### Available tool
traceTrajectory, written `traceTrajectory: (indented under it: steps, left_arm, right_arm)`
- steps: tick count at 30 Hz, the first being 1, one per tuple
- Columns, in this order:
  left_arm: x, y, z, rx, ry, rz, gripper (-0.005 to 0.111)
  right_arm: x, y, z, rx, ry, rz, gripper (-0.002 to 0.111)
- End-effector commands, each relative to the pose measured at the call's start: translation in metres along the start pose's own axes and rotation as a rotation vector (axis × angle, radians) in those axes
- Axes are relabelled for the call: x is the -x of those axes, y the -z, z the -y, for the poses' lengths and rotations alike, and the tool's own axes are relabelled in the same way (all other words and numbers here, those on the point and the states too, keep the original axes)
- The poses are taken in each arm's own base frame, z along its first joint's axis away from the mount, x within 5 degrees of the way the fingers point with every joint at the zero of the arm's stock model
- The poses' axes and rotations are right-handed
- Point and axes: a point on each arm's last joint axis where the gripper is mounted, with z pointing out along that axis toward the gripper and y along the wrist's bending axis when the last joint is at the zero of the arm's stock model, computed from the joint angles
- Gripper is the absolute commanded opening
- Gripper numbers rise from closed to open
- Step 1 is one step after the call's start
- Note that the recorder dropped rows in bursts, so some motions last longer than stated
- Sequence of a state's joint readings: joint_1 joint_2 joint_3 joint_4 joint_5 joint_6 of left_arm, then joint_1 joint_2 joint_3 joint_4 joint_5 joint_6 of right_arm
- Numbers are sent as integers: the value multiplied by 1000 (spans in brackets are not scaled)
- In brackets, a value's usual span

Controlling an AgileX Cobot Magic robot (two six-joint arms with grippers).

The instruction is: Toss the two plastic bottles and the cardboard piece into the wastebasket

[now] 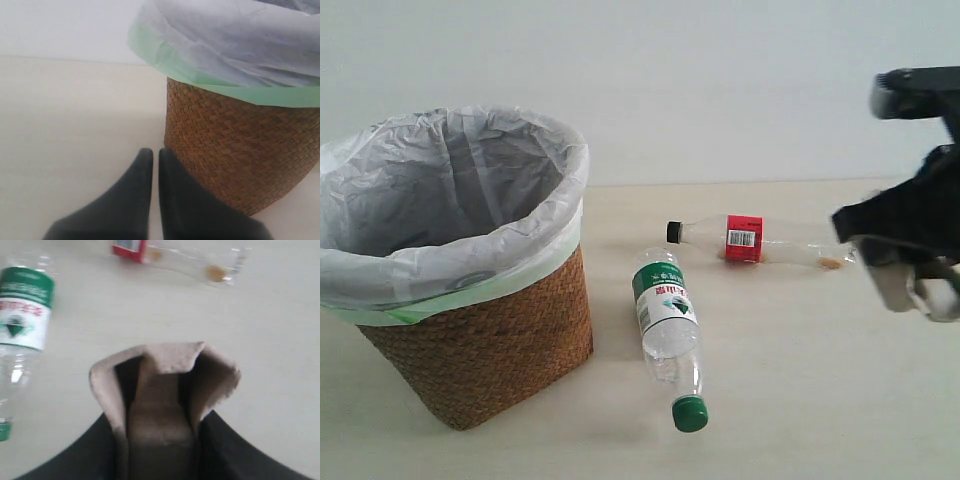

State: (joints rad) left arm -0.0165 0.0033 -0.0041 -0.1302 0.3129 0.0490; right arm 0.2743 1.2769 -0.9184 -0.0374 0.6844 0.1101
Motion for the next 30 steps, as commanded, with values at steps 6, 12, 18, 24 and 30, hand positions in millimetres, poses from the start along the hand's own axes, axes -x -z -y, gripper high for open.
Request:
traceTrajectory:
  steps: [6, 12, 18, 24, 30]
  left_arm:
    - [-1, 0, 0, 2, 2, 2, 4]
    - [-1, 0, 0, 2, 2, 2, 4]
    - [-1, 0, 0, 2, 2, 2, 4]
    - [-1, 0, 0, 2, 2, 2, 4]
    - [-1, 0, 0, 2, 2, 2, 4]
  right_arm:
    - [-20, 12, 69, -243, -173, -123, 0]
    - [-24, -23, 60, -152, -232, -43, 0]
    - [42, -23, -45, 277, -72, 96, 0]
    - [129, 74, -160, 718, 37, 281, 66]
    - [149, 68, -169, 581, 16, 137, 72]
